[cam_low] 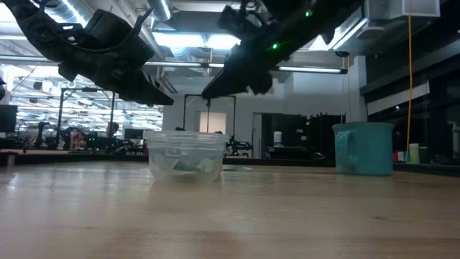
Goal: Pick and place items into bin
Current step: Put the transparent stevia packet into the transparent bin
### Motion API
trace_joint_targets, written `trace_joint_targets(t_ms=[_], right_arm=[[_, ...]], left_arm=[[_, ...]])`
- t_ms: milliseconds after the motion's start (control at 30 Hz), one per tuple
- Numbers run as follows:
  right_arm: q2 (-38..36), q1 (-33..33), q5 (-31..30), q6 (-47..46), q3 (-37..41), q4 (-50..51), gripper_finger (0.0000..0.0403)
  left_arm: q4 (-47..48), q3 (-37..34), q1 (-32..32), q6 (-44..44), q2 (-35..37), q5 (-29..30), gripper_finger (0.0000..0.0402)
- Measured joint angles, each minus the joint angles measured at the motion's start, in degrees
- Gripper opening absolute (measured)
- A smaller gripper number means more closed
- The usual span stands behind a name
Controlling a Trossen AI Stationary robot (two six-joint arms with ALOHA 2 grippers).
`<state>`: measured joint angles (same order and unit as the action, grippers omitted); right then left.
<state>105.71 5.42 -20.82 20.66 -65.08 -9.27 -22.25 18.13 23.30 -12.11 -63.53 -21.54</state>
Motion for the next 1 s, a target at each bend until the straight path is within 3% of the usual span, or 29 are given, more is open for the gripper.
trace_joint_targets(t_ms=[200, 433, 633, 900, 1000], right_arm=[[-6.23, -1.76, -0.01, -0.79, 2.80, 4.43, 0.0092], [-15.40, -4.27, 2.93, -2.13, 19.22, -13.56, 0.0009], [-20.71, -4.54, 3.10, -2.22, 31.06, -30.65, 0.0020], [-21.20, -4.54, 3.18, -2.73, 37.78, -38.76, 0.0004], [-21.17, -4.98, 7.83, -4.67, 39.03, -40.64, 0.0005]], left_arm=[[-0.23, 0.00, -0.01, 0.54, 0.00, 0.00, 0.0006], [-0.48, 0.00, 0.01, 0.41, 0.00, 0.00, 0.0008], [-1.55, 0.01, 0.01, 0.41, 0.00, 0.62, 0.0017], [-3.01, 0.02, -0.50, -5.18, 0.00, 2.03, 0.0087], [-2.92, 0.02, -1.52, -6.94, 0.00, 4.84, 0.0129]])
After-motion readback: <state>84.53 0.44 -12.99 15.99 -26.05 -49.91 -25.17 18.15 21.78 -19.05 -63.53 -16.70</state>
